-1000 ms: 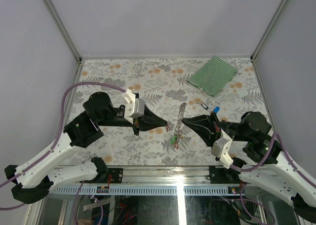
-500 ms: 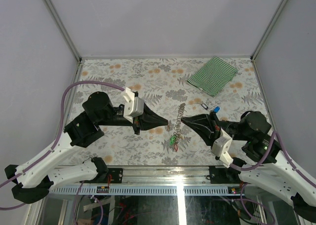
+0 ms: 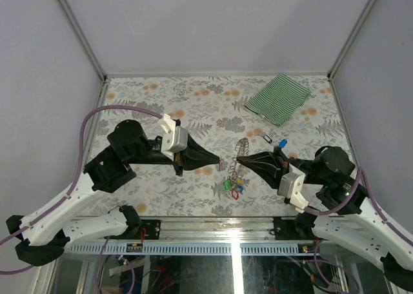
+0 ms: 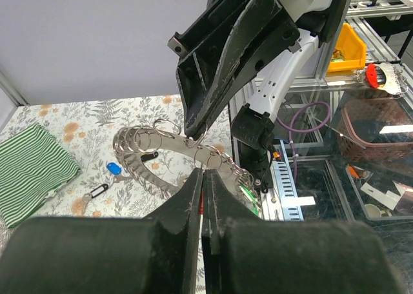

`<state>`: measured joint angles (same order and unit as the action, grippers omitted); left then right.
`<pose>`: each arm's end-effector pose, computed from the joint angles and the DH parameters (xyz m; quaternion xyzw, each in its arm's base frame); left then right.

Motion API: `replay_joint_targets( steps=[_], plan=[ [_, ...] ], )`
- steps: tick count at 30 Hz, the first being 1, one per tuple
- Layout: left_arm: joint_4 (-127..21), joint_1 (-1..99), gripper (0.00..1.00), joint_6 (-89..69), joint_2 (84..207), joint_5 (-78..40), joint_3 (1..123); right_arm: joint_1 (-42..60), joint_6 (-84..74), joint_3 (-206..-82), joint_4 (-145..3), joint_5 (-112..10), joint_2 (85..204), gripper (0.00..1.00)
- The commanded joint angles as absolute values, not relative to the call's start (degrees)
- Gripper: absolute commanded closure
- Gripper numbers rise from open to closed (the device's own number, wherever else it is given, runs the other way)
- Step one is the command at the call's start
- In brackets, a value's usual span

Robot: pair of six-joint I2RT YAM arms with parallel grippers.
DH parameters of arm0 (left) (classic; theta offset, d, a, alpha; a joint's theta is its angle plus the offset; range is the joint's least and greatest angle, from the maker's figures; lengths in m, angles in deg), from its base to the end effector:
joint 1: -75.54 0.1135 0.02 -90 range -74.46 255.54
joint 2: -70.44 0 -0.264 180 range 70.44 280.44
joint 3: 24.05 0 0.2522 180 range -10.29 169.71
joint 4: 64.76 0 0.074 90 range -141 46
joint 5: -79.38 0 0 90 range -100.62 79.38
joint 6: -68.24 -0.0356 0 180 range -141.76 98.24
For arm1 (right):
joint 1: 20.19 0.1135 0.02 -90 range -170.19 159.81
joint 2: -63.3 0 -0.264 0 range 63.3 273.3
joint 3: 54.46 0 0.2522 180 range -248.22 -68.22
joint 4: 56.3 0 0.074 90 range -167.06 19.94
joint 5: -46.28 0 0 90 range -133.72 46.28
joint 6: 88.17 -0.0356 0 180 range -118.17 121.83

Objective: Put the keys on the keyring

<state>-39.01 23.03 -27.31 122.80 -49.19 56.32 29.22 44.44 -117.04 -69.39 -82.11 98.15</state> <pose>0.0939 -0.1589 0.4450 0.5256 0.4564 -0.4810 0.5329 0.0647 0.1094 0.4075 -0.5960 0.2137 0.2449 0.7342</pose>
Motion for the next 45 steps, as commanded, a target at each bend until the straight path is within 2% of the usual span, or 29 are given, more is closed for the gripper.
replay_joint_targets(
  steps=[1, 11, 23, 32, 36, 40, 45],
  plan=[
    [-43.7, 22.8, 1.00, -26.2, 122.7, -49.3, 55.9, 29.2, 43.7, -114.8, -62.6, -80.6, 95.1, 1.00],
    [-44.1, 22.8, 1.00, -26.5, 123.4, -50.2, 56.0, 29.3, 58.5, -115.1, -65.8, -79.4, 95.0, 1.00],
    [-42.5, 22.8, 1.00, -28.1, 123.4, -50.9, 56.4, 29.3, 66.9, -119.0, -74.9, -73.7, 96.4, 1.00],
    [-41.0, 22.7, 1.00, -28.4, 124.0, -50.5, 57.1, 29.3, 66.8, -119.6, -74.6, -73.3, 96.4, 1.00],
    [-40.9, 22.8, 1.00, -28.2, 124.4, -50.0, 57.2, 29.3, 60.4, -118.0, -70.5, -73.4, 95.9, 1.00],
    [-41.2, 22.7, 1.00, -27.9, 124.4, -49.8, 57.1, 29.3, 40.9, -118.3, -66.6, -71.4, 95.7, 1.00],
    [-41.6, 22.8, 1.00, -27.7, 124.4, -51.0, 56.9, 29.3, 22.2, -123.5, -71.6, -69.9, 97.7, 1.00]
  ],
)
